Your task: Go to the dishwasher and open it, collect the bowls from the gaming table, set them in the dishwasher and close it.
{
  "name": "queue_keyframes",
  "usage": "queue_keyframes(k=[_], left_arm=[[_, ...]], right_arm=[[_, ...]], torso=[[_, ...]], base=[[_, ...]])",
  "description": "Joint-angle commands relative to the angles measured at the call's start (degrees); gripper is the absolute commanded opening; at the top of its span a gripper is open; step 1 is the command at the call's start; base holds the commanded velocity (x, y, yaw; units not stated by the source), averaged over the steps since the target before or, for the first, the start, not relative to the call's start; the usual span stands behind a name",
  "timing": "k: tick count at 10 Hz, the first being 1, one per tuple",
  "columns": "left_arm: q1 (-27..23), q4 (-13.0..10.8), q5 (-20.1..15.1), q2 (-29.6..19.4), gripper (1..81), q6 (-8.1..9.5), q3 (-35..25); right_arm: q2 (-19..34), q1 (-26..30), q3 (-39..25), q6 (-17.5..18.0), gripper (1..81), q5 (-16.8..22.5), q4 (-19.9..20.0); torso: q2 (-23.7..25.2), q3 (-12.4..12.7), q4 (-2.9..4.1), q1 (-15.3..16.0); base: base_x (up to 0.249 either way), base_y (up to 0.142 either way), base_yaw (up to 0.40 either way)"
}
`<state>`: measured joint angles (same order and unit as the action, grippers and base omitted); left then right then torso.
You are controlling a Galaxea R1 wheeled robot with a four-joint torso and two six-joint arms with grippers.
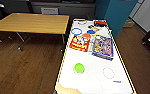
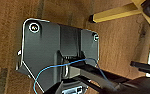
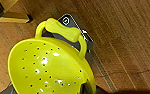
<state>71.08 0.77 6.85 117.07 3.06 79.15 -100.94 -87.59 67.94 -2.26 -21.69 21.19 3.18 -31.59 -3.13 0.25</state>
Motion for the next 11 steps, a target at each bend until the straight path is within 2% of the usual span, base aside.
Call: queue_keyframes(k=[1,3,4,5,6,8,10,11], left_arm=[[-12.13,0.46,-3.69,-11.23,81.1,6.34,-12.26],[-21.27,0.99,-4.64,-14.92,81.1,10.99,-17.61],[-26.71,1.08,-8.08,-15.28,81.1,12.06,-18.86],[-31.71,0.99,-12.09,-14.76,81.1,13.97,-19.56],[-36.2,0.99,-14.57,-14.23,81.1,16.08,-19.82],[-43.6,0.99,-20.03,-12.11,81.1,19.62,-19.83],[-48.88,0.91,-24.32,-6.6,81.1,23.2,-15.98],[-50.38,0.99,-25.04,-3.78,81.1,25.57,-13.35]], right_arm=[[0.29,-0.97,0.78,-1.61,1.0,-0.73,-1.06],[-2.88,-0.62,1.13,-1.52,1.0,-0.73,-2.63],[-3.77,-0.27,1.13,-1.52,1.0,-0.73,-2.82],[-4.38,-0.18,1.22,-1.44,1.0,-0.73,-2.91],[-4.83,0.08,1.57,-1.44,1.0,-0.73,-2.82],[-4.3,0.08,1.57,-1.44,1.0,-0.73,-2.73],[-3.77,0.09,1.84,-1.35,1.0,-0.73,-2.73],[-3.77,0.26,1.84,-1.35,1.0,-0.73,-2.73]], torso=[[0.0,0.0,0.0,0.0],[0.0,0.0,0.0,0.0],[0.0,0.0,0.0,0.0],[0.0,0.0,0.0,0.0],[0.0,0.0,0.0,0.0],[0.0,0.0,0.0,0.0],[0.0,0.0,0.0,0.0],[0.0,0.0,0.0,0.0]], base=[[0.0,0.0,0.0],[0.0,0.0,0.0],[0.0,0.0,0.0],[0.0,0.0,0.0],[0.0,0.0,0.0],[0.0,0.0,0.0],[0.0,0.0,0.0],[0.0,0.0,0.0]])
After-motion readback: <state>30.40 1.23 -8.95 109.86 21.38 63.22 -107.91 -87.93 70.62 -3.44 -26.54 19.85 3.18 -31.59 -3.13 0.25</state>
